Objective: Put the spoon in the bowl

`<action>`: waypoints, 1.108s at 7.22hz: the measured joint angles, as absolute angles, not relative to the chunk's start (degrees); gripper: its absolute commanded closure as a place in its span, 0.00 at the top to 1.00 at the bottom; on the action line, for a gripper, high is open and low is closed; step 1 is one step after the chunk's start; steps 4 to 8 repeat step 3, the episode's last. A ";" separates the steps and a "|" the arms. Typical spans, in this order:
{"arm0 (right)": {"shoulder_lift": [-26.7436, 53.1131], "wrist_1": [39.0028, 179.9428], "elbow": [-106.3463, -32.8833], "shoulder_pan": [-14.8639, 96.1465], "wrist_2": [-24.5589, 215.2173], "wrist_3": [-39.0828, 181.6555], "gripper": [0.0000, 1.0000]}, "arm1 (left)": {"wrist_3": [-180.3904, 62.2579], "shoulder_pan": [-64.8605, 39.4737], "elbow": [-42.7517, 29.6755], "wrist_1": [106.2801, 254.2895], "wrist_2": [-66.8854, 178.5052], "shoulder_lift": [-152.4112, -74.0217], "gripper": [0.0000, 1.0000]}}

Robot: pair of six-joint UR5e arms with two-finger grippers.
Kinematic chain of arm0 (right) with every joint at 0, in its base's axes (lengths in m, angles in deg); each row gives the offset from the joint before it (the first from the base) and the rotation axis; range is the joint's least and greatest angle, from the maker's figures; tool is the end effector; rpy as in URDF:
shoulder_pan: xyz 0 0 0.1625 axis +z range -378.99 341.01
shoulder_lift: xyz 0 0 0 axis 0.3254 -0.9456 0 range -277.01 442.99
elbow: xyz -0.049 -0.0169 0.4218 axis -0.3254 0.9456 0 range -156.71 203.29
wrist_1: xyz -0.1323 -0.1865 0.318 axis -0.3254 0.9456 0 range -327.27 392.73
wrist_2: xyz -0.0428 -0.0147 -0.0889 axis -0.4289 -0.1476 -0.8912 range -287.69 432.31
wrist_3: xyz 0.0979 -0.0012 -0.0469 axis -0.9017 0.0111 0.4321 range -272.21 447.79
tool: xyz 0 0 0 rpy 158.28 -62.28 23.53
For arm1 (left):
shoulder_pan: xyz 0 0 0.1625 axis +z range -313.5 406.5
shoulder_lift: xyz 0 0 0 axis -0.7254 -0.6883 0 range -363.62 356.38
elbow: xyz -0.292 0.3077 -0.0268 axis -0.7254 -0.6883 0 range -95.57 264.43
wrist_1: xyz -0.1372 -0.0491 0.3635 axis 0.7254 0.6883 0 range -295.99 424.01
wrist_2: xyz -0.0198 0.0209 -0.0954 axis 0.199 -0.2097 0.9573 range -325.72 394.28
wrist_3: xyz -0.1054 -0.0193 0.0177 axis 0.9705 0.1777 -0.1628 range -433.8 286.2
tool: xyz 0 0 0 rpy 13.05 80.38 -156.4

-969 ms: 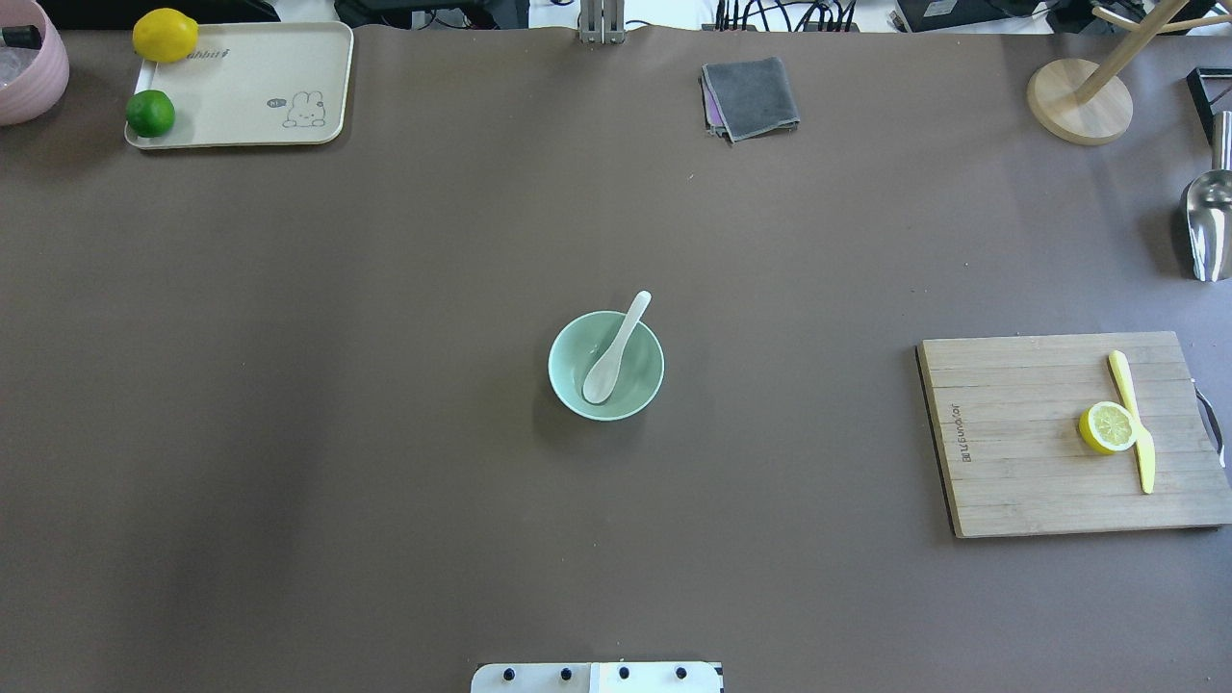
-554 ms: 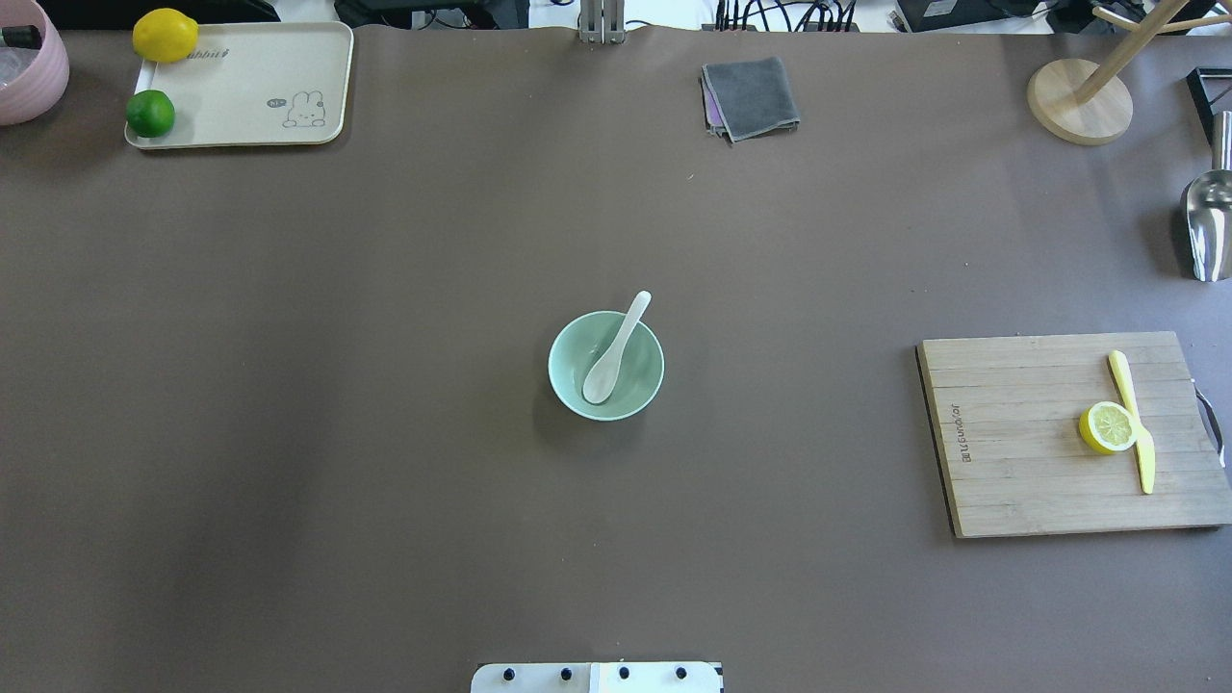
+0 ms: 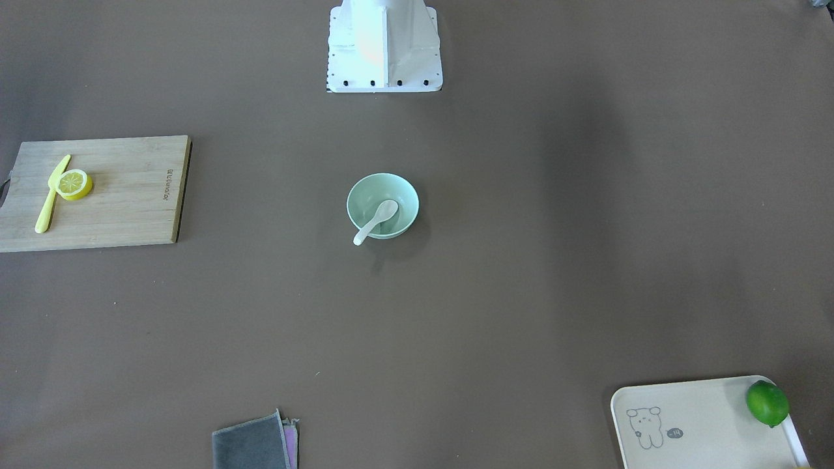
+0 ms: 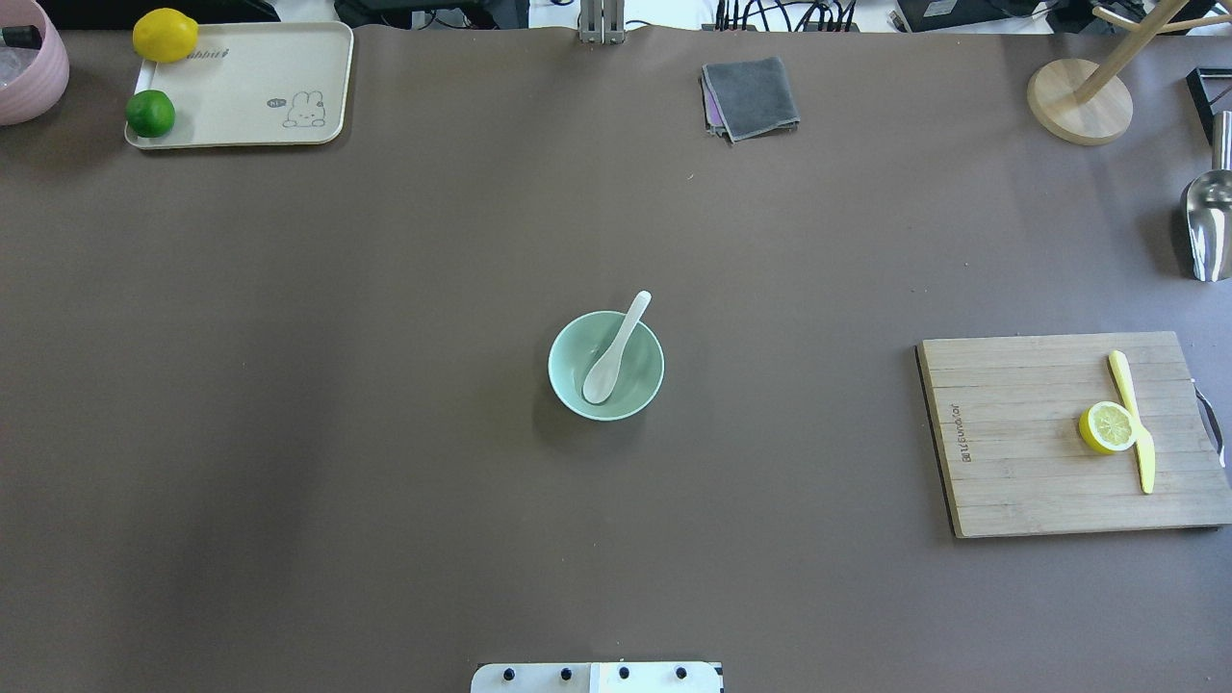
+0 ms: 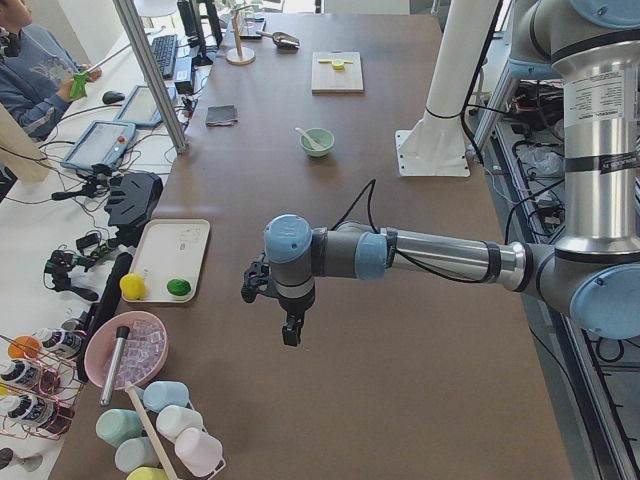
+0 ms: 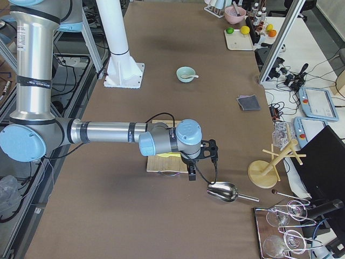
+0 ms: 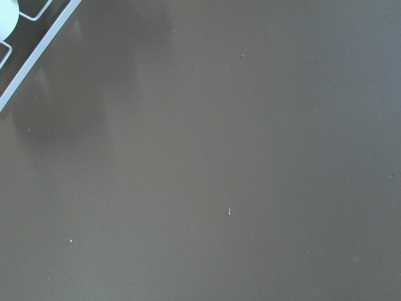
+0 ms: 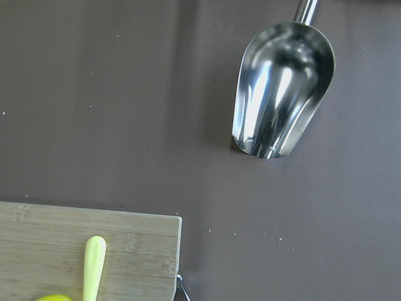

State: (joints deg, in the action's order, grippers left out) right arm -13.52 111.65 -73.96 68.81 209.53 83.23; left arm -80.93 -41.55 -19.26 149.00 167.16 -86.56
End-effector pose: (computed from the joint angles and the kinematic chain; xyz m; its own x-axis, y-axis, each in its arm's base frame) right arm 0.0370 -0.4345 0.6318 0.6737 -0.0980 0.7324 -0.0161 0.9890 0.1471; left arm -0.0453 -0.4172 0.6186 0.7218 0.1678 -0.6715 -0.1244 0.9858 0.1127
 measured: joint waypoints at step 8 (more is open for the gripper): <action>-13.71 111.71 -74.14 68.81 209.59 83.22 1.00 | -81.00 -41.57 -19.44 149.00 167.42 -86.51 0.97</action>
